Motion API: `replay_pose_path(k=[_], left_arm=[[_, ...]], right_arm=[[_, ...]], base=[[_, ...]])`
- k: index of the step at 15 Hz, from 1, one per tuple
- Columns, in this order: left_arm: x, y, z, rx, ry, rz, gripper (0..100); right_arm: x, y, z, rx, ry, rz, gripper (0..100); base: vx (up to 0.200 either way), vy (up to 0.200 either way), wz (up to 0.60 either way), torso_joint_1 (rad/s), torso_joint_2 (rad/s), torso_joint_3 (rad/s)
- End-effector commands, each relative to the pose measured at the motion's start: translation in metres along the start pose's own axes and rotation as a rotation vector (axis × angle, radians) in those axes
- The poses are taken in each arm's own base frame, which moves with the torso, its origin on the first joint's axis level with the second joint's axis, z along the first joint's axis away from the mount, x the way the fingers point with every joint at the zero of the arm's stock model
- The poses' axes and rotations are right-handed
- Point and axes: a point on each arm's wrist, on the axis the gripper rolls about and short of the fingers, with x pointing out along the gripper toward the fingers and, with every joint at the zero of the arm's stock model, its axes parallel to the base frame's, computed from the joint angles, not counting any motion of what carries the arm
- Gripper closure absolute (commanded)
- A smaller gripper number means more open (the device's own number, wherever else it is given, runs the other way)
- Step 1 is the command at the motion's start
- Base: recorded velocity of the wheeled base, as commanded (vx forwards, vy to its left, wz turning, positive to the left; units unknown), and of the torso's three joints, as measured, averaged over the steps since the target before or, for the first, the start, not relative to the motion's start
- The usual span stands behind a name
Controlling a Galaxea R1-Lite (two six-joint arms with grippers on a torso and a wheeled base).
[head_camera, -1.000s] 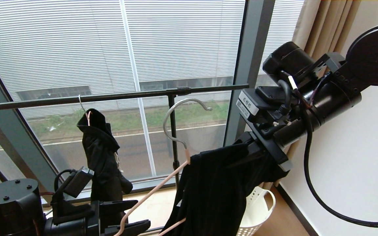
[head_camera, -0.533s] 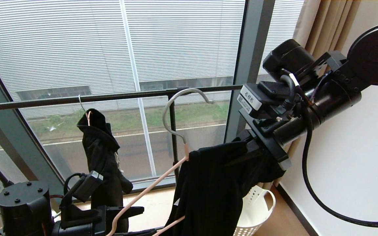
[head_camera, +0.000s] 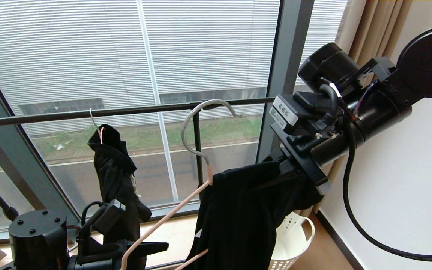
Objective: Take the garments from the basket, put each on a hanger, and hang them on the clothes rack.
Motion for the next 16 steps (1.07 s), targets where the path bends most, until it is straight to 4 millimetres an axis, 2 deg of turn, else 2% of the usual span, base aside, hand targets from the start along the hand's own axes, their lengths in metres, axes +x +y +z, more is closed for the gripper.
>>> replay_pose_path(k=[1,8,9,13,16], left_arm=[[0.002,0.000,-0.001,-0.002,0.010,-0.005,0],[0.004,0.001,-0.004,-0.010,0.022,0.010,0],[0.004,0.001,-0.004,-0.010,0.022,0.010,100],[0.004,0.001,-0.002,-0.002,0.012,0.013,100],[0.002,0.001,-0.001,0.003,-0.002,0.031,100]], right_arm=[[0.001,0.000,0.001,-0.003,-0.002,-0.001,100],[0.000,0.000,0.002,-0.008,-0.014,-0.001,100],[-0.001,0.000,0.002,-0.010,-0.016,-0.004,100],[-0.002,0.002,0.002,-0.009,-0.016,-0.005,100],[-0.018,0.001,-0.010,0.030,-0.004,-0.046,100]], base=[[0.000,0.000,0.00,0.000,0.00,0.000],[0.000,0.000,0.00,0.000,0.00,0.000],[0.000,0.000,0.00,0.000,0.00,0.000],[0.000,0.000,0.00,0.000,0.00,0.000],[0.000,0.000,0.00,0.000,0.00,0.000]])
